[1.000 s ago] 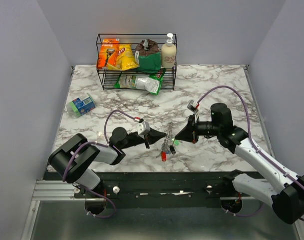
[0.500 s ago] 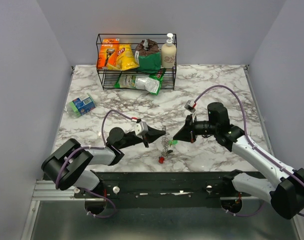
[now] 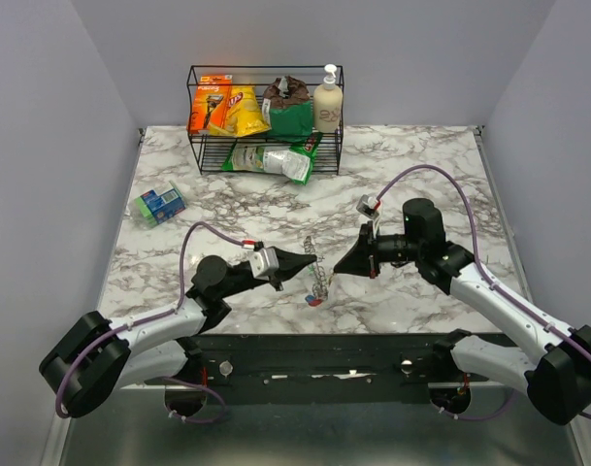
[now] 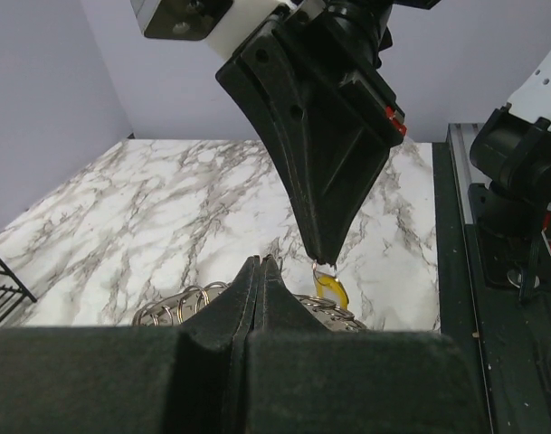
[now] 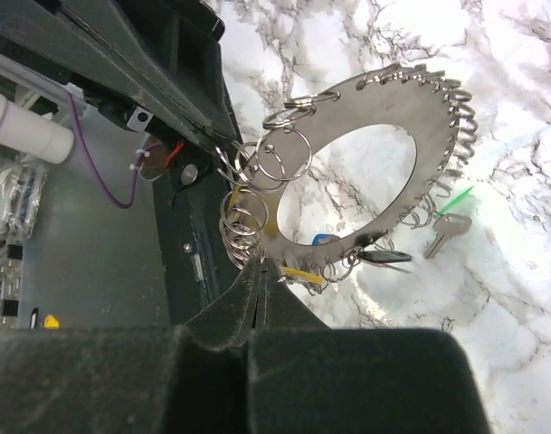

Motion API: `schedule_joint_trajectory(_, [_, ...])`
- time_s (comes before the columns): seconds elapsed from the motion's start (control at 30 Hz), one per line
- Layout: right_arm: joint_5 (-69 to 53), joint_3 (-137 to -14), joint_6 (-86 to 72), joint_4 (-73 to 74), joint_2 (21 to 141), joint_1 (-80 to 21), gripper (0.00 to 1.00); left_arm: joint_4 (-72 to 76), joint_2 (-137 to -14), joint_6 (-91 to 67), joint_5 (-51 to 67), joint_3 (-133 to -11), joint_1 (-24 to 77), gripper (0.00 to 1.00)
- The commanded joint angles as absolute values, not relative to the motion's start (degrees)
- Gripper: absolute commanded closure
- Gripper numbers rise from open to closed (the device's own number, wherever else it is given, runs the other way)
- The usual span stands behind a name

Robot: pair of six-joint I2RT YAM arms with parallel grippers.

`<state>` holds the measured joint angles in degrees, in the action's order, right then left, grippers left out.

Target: Put the keys on the keyring

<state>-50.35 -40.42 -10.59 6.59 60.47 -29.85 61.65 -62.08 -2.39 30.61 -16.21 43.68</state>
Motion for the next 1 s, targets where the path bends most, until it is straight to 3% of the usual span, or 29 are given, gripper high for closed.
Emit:
schedule_joint_trajectory(0.0, [-53.3, -40.4, -11.4, 3.4, 58.9, -30.8, 0.99, 56.3, -58.8, 1.1, 26.2, -15.1, 44.6, 1.00])
schedule_joint_trajectory(0.97, [-44.2, -44.9, -14.4, 0.7, 62.0, -34.5, 0.99, 53.2, -55.8, 2.2, 27.2, -15.8, 45.4, 1.00])
